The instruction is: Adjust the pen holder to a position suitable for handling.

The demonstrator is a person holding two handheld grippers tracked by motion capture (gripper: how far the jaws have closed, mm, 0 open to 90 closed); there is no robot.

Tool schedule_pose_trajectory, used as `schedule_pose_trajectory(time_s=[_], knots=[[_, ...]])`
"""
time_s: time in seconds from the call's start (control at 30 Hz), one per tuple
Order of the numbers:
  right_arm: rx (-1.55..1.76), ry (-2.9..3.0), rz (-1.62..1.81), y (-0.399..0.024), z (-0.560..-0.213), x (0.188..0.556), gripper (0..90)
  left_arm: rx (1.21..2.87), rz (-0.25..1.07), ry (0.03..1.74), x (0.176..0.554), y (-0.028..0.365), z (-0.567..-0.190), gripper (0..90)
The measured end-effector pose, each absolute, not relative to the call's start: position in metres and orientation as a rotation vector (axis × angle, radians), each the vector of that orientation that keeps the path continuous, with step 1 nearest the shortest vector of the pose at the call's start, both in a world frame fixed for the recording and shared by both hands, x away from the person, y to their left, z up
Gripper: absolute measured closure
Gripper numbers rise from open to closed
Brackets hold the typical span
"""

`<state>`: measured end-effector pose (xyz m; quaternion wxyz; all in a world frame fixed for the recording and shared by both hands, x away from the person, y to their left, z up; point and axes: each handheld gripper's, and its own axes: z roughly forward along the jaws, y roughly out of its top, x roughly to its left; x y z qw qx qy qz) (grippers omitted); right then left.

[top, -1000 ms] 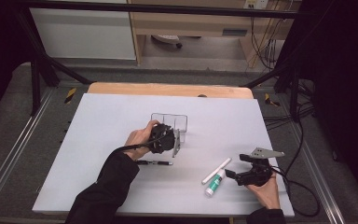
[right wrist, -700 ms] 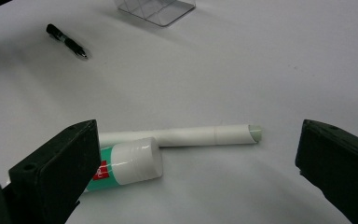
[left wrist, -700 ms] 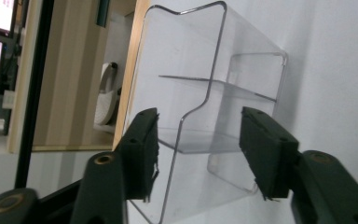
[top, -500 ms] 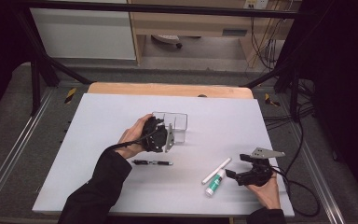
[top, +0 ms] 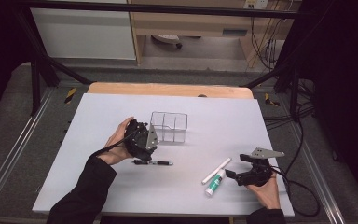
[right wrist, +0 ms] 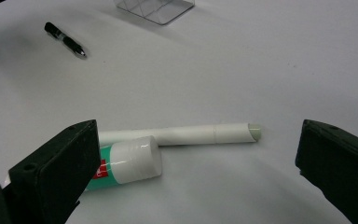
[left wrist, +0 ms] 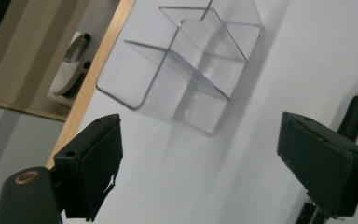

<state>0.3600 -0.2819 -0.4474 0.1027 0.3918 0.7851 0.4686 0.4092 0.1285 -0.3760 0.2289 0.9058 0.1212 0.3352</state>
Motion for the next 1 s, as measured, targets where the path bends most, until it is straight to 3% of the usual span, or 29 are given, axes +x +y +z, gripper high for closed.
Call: schedule_pose_trajectory(time_s=[1.0], knots=[[1.158,2.317,1.375,-0.282,-0.448,0.361,0.4,2.423,0.666,0.601,0.384,0.160,-0.405,7.5]])
